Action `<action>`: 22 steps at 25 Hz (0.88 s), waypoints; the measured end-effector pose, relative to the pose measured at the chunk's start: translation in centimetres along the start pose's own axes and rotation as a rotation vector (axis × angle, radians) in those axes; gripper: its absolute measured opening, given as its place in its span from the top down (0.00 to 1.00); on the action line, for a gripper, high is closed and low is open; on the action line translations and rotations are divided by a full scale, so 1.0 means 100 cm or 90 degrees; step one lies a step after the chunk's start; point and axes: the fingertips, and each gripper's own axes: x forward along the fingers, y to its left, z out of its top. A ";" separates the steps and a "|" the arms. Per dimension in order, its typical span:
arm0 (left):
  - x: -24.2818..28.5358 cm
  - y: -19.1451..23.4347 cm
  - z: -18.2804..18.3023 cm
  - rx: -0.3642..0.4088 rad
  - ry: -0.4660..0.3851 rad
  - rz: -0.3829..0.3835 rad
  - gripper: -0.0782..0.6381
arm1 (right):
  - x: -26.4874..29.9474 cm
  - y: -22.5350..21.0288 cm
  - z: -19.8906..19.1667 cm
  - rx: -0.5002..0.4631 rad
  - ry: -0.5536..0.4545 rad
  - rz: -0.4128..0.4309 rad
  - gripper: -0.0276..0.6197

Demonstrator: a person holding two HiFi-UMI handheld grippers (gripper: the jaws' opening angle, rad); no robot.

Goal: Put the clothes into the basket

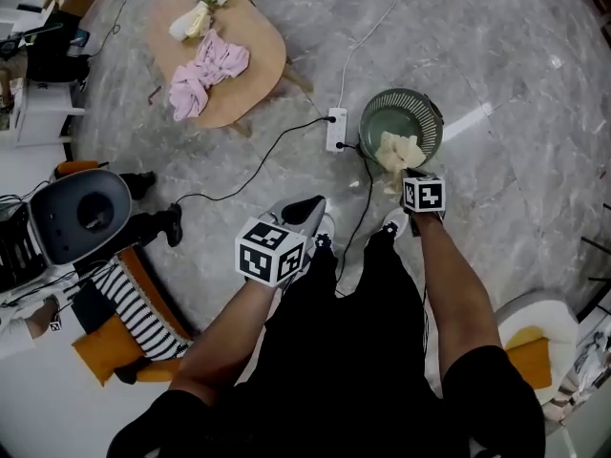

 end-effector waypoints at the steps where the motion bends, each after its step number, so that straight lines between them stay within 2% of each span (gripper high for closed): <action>1: 0.000 0.000 -0.001 0.002 0.003 -0.001 0.89 | 0.002 0.007 -0.017 0.003 0.016 0.005 0.92; 6: -0.002 0.000 -0.005 0.015 0.010 -0.013 0.89 | 0.005 0.048 -0.086 0.009 0.079 0.028 0.92; 10: -0.006 -0.001 -0.006 0.027 0.013 -0.020 0.89 | 0.010 0.070 -0.127 -0.024 0.122 0.036 0.92; 12: -0.007 -0.002 -0.009 0.033 0.015 -0.023 0.89 | 0.013 0.072 -0.135 -0.028 0.122 0.030 0.92; 16: -0.013 0.000 -0.016 0.044 0.025 -0.025 0.89 | 0.017 0.069 -0.130 0.001 0.096 0.019 0.92; 19: -0.016 0.004 -0.020 0.050 0.032 -0.025 0.89 | 0.024 0.081 -0.134 0.019 0.119 0.063 0.92; 20: -0.018 0.005 -0.020 0.052 0.032 -0.027 0.89 | 0.026 0.088 -0.139 0.032 0.136 0.093 0.86; 21: -0.019 0.005 -0.020 0.054 0.033 -0.029 0.89 | 0.027 0.095 -0.143 0.042 0.152 0.117 0.71; 22: -0.020 0.005 -0.019 0.057 0.033 -0.031 0.89 | 0.027 0.100 -0.146 0.044 0.163 0.130 0.68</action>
